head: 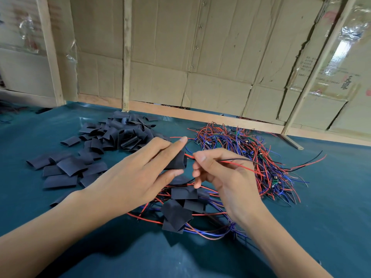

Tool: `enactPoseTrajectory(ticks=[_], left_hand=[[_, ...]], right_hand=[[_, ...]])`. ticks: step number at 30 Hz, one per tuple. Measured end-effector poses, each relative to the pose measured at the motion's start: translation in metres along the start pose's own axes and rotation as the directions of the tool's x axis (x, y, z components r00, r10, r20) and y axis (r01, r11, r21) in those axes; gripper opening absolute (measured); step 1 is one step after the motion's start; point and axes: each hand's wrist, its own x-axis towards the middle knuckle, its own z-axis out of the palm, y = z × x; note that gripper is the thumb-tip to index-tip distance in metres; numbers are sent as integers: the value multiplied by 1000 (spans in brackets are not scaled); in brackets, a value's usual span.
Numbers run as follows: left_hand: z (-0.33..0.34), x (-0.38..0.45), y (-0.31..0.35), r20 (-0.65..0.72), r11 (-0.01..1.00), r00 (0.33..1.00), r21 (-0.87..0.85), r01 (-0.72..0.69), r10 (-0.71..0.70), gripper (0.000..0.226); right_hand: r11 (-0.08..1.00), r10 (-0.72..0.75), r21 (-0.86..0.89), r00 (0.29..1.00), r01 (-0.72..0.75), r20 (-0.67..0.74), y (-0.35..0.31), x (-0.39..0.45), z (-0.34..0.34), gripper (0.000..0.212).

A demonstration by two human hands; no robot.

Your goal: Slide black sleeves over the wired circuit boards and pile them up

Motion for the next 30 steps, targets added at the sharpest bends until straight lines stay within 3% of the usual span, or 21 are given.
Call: enactPoseTrajectory(ticks=[3, 6, 9, 11, 13, 16, 19, 21, 24, 27, 29, 30], left_hand=[[-2, -1, 0, 9, 999, 1000, 35, -5, 5, 53], [-4, -1, 4, 26, 998, 999, -38, 49, -48, 57], [2, -6, 13, 132, 991, 988, -95, 93, -80, 57], [10, -8, 17, 225, 996, 974, -75, 51, -32, 55], [15, -10, 20, 275, 997, 961, -73, 3, 17, 53], [13, -8, 16, 216, 998, 976, -53, 34, -22, 55], [6, -1, -3, 37, 994, 993, -6, 112, -112, 50], [2, -1, -28, -55, 964, 969, 100, 245, -240, 45], [4, -17, -73, -35, 785, 834, 320, 531, -550, 44], [8, -42, -110, 96, 504, 523, 458, 732, -847, 58], [8, -54, -126, 163, 352, 315, 539, 766, -935, 62], [8, -58, -132, 187, 318, 258, 582, 748, -948, 61]], right_hand=[[998, -14, -55, 998, 17, 63, -3, 0, -4, 27], [999, -21, 39, 990, 26, -141, -10, 5, -8, 26], [991, 9, 118, 870, 57, -493, -16, 17, -29, 41], [997, -50, 8, 762, 72, -646, -18, 24, -49, 46], [978, -163, -209, 679, 14, -715, -15, 27, -69, 44], [775, -356, -603, 656, -191, -666, -7, 29, -96, 33], [569, -398, -789, 763, -230, -510, -1, 30, -113, 10], [446, -394, -876, 839, -183, -375, 4, 34, -117, 12], [273, -338, -951, 911, -147, -237, 13, 44, -124, 20], [180, -87, -940, 948, -289, -307, 19, 54, -135, 21], [187, -26, -925, 940, -330, -341, 22, 57, -139, 23], [180, -19, -927, 941, -330, -338, 24, 56, -141, 24]])
